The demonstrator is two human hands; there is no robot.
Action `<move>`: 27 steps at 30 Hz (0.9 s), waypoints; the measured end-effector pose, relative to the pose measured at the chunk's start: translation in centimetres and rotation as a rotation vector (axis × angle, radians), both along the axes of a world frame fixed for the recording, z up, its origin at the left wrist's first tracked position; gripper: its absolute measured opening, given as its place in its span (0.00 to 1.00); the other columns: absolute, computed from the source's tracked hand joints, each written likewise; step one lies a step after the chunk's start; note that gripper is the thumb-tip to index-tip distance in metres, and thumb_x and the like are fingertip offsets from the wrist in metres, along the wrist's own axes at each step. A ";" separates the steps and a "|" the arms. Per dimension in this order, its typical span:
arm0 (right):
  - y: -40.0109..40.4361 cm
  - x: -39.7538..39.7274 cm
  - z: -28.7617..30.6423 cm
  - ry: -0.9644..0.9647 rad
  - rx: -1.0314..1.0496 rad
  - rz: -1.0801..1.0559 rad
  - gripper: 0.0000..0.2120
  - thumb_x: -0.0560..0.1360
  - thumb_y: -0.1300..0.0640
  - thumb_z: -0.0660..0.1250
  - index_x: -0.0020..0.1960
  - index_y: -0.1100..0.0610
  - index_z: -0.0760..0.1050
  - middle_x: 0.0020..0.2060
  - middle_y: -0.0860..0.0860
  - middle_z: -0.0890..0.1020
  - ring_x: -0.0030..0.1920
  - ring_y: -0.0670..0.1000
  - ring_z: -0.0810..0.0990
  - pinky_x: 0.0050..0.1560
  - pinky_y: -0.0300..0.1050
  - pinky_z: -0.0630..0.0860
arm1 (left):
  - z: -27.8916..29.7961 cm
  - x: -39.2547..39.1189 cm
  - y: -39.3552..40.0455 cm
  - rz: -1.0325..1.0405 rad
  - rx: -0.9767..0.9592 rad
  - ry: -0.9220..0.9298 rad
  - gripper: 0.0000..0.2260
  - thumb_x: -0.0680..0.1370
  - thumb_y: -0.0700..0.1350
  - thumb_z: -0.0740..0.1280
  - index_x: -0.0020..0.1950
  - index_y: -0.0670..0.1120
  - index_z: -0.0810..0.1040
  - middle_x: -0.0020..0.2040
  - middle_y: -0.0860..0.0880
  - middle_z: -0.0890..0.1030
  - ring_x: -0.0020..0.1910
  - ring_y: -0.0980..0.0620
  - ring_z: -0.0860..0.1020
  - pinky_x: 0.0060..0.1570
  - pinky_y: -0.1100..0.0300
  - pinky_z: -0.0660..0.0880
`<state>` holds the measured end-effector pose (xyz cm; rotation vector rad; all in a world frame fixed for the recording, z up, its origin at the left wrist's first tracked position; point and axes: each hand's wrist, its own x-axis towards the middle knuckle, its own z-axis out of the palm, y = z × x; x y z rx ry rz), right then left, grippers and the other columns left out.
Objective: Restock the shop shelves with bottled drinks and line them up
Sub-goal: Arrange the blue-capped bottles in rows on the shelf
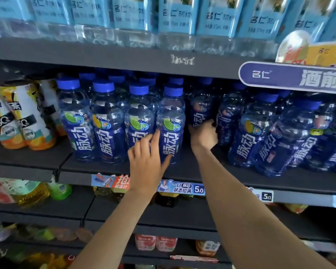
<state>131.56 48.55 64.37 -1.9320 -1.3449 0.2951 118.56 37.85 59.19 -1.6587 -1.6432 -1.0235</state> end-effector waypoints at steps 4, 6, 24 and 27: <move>-1.5 -0.9 -0.6 -0.054 0.002 0.015 0.28 0.74 0.45 0.67 0.63 0.63 0.62 0.58 0.60 0.77 0.56 0.62 0.78 0.50 0.53 0.74 | -0.2 0.2 0.1 -0.019 -0.003 -0.048 0.30 0.69 0.55 0.71 0.66 0.41 0.68 0.54 0.42 0.74 0.52 0.47 0.67 0.46 0.50 0.74; -1.9 -1.2 -0.5 -0.059 -0.005 0.032 0.28 0.74 0.45 0.66 0.63 0.63 0.62 0.58 0.60 0.77 0.56 0.62 0.78 0.49 0.52 0.74 | -0.2 0.3 0.2 -0.029 -0.006 -0.073 0.31 0.68 0.54 0.72 0.65 0.41 0.69 0.54 0.42 0.75 0.52 0.47 0.67 0.46 0.50 0.73; 0.1 2.8 -0.1 0.239 0.094 -0.217 0.32 0.77 0.57 0.64 0.72 0.67 0.51 0.67 0.65 0.67 0.65 0.63 0.70 0.62 0.52 0.68 | -0.5 -0.1 0.3 -0.050 0.019 -0.031 0.33 0.65 0.52 0.75 0.66 0.42 0.68 0.52 0.43 0.78 0.51 0.49 0.67 0.46 0.52 0.75; -0.7 1.8 -0.7 0.178 0.125 -0.200 0.30 0.76 0.58 0.65 0.70 0.67 0.54 0.68 0.64 0.63 0.68 0.63 0.65 0.64 0.51 0.65 | -0.5 -0.1 0.3 -0.062 0.026 -0.025 0.33 0.66 0.51 0.75 0.66 0.42 0.68 0.52 0.43 0.77 0.51 0.48 0.67 0.45 0.51 0.74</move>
